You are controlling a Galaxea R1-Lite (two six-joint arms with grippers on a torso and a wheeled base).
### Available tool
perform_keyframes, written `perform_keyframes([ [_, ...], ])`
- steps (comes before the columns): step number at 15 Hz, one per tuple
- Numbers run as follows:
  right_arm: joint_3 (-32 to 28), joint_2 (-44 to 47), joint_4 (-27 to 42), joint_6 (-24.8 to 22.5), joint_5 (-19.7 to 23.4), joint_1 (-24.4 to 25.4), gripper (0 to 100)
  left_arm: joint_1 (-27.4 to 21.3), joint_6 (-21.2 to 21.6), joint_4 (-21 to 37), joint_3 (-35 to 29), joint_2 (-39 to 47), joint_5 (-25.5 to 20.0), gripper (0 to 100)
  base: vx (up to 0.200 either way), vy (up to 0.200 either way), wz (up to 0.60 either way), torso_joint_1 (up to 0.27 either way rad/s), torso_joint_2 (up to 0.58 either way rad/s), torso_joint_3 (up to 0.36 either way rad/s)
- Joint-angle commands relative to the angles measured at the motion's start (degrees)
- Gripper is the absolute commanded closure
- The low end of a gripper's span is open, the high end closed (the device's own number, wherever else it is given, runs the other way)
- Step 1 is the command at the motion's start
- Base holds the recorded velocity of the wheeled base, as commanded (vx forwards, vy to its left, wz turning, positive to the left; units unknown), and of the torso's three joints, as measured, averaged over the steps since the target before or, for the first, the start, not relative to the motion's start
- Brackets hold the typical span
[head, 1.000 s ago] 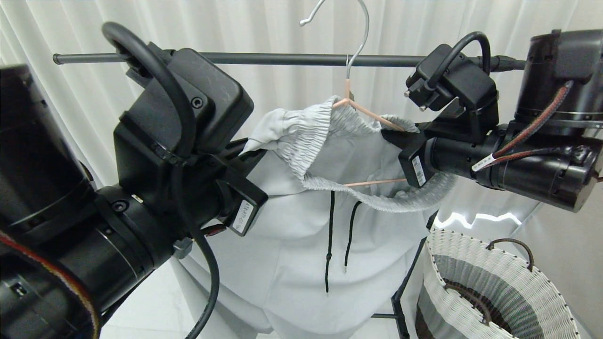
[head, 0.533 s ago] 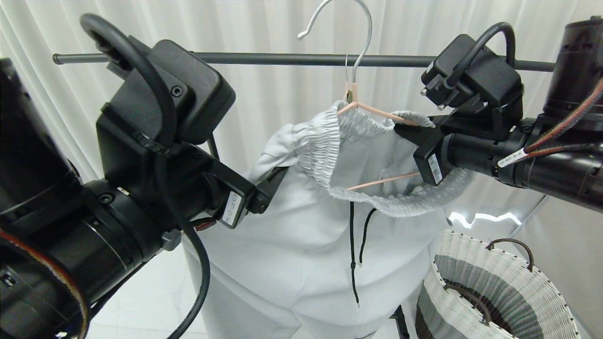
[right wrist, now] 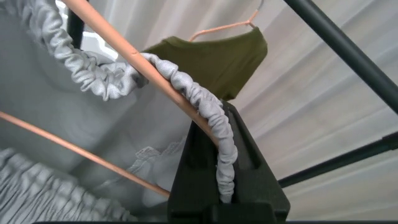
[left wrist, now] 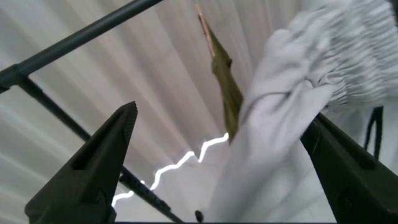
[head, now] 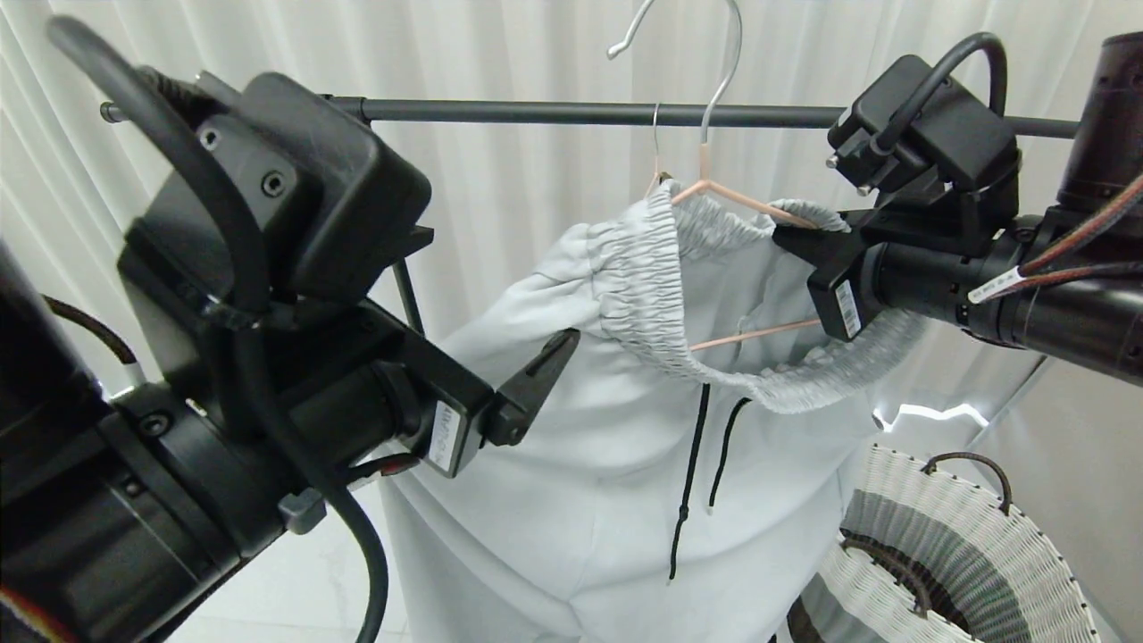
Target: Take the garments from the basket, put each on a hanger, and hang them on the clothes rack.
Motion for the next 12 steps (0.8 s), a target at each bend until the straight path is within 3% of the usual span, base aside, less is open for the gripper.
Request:
perform_keyframes([
  [1, -0.21, -0.3, -0.02, -0.01, 0.04, -0.91, 100, -0.51, -0.06, -0.11, 2.78, -1.18, 0.23, 0, 0.0, 0.0, 0.0, 0.0, 0.0, 0.0],
  [6, -0.21, -1.26, 0.33, -0.1, 0.12, -3.63, 100, 2.74, 0.11, -0.02, 9.28, -8.3, 0.4, 0, 0.0, 0.0, 0.0, 0.0, 0.0, 0.0],
  [9, -3.38, -1.26, 1.3, -0.1, 0.21, -4.69, 100, 8.81, -0.41, -0.02, 18.6, -12.08, 0.23, 0, 0.0, 0.0, 0.0, 0.0, 0.0, 0.0],
  [10, -4.87, -1.35, 2.88, -0.1, 0.3, -4.86, 100, 13.29, -2.79, -0.02, 20.89, -11.37, -0.65, 0, 0.0, 0.0, 0.0, 0.0, 0.0, 0.0],
  [12, -7.15, -1.26, 4.29, -0.1, 0.39, -4.77, 100, 16.46, -6.92, -0.02, 22.2, -9.0, -3.29, 0, 0.0, 0.0, 0.0, 0.0, 0.0, 0.0],
])
